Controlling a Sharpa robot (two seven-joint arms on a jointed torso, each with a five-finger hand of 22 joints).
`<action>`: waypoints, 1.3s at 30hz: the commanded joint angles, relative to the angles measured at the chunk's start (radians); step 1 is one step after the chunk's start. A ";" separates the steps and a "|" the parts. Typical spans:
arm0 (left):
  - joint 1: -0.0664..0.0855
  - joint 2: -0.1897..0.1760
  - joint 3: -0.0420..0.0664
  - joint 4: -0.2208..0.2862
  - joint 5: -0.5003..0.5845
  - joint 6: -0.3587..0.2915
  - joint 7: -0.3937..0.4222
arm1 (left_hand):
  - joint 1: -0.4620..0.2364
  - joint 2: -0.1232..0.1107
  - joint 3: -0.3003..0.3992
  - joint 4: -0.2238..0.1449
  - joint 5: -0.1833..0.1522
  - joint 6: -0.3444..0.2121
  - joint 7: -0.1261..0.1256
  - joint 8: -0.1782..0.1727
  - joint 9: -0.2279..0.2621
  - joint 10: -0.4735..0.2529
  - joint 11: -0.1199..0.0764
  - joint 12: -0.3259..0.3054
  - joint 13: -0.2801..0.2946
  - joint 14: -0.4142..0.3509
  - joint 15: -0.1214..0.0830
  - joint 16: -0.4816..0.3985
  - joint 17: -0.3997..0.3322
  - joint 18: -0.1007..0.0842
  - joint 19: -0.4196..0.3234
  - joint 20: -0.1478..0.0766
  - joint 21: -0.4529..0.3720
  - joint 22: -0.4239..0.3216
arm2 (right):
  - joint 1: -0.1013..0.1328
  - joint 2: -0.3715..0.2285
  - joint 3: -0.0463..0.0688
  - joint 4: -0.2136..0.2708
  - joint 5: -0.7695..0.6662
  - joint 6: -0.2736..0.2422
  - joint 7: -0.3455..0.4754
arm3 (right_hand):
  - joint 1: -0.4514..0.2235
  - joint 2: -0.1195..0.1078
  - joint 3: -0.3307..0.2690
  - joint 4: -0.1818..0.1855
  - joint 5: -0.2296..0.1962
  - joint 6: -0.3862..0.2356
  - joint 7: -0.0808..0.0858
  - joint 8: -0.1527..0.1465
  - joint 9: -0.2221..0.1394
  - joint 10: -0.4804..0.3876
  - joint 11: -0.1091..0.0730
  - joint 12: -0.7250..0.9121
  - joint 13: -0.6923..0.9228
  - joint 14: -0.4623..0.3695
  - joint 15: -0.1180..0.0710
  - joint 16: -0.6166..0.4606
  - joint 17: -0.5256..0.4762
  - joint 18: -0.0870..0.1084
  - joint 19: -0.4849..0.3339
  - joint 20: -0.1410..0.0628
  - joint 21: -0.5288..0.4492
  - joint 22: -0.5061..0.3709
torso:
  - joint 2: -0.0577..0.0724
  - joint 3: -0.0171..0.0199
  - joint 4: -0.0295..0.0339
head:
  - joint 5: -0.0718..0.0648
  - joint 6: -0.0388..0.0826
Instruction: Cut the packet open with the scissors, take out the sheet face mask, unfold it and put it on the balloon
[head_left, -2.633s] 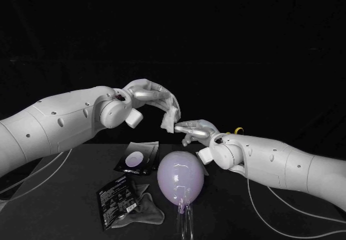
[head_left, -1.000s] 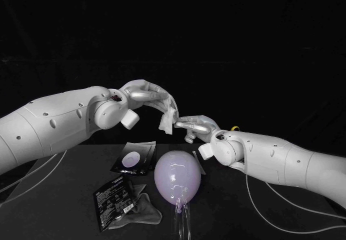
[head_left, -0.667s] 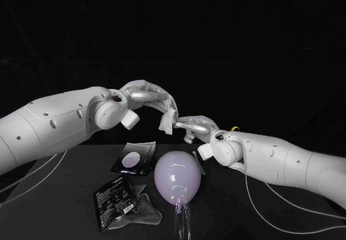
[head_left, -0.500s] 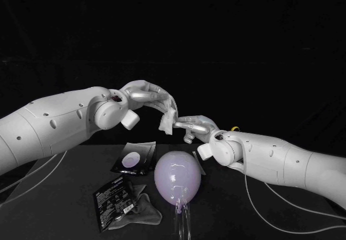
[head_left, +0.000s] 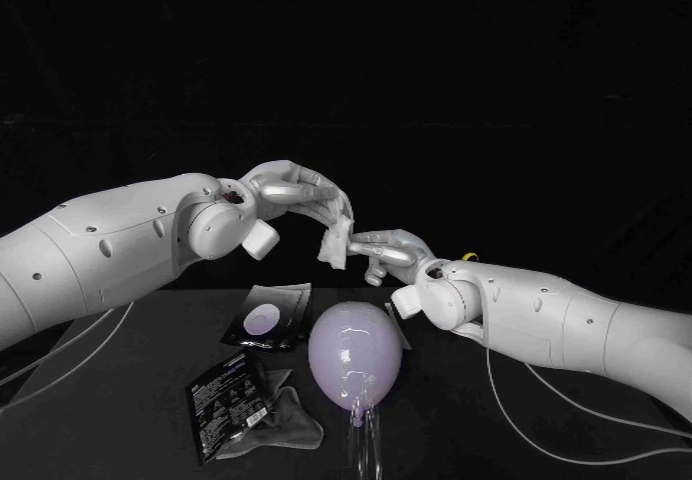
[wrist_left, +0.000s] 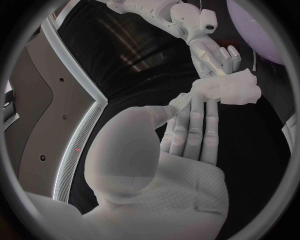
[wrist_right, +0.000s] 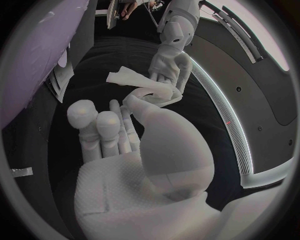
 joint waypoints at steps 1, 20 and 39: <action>0.002 0.001 0.002 0.005 0.015 0.019 0.009 | -0.001 0.012 -0.002 0.000 0.003 -0.001 0.006 0.004 0.194 0.004 0.000 -0.003 0.002 -0.006 0.000 0.006 0.002 -0.009 -0.009 -0.001 0.004 0.001 | 0.001 0.005 0.001 -0.004 0.007 0.016 0.012 | -0.011 0.002 0.011 0.001 0.002 0.010 -0.001 0.007 -0.001 0.017 -0.001 0.000 0.000 -0.001 0.010 0.008 0.000 -0.005 0.000 0.009 0.006 0.093 | 0.001 0.0002 0.0003 | 0.000 0.000; 0.002 -0.005 0.001 0.003 0.017 0.005 0.002 | 0.000 0.015 -0.003 0.000 0.002 -0.002 0.005 0.004 0.197 0.003 0.000 -0.003 0.001 -0.008 0.000 0.009 0.003 -0.009 -0.015 -0.001 0.013 0.009 | 0.009 -0.011 0.006 0.026 0.015 -0.042 0.049 | -0.032 0.055 0.055 -0.009 0.002 0.147 -0.059 0.209 0.169 0.279 -0.088 0.130 0.081 0.025 -0.059 0.036 0.009 -0.015 0.033 -0.048 0.089 0.112 | -0.001 -0.0002 -0.0006 | -0.003 -0.004; 0.002 -0.048 -0.001 0.001 0.000 -0.061 0.004 | 0.003 0.015 -0.005 -0.001 0.003 -0.003 0.005 0.004 0.201 0.002 0.000 -0.003 0.001 -0.012 0.001 0.011 0.006 -0.010 -0.024 -0.001 0.026 0.021 | 0.061 -0.112 0.006 0.108 -0.179 -0.175 -0.022 | -0.063 0.038 0.128 -0.032 0.002 0.087 -0.059 0.298 0.309 0.257 -0.092 0.189 0.163 0.037 -0.064 0.050 0.006 -0.018 0.043 -0.054 0.116 0.116 | -0.001 0.0009 -0.0012 | 0.000 0.000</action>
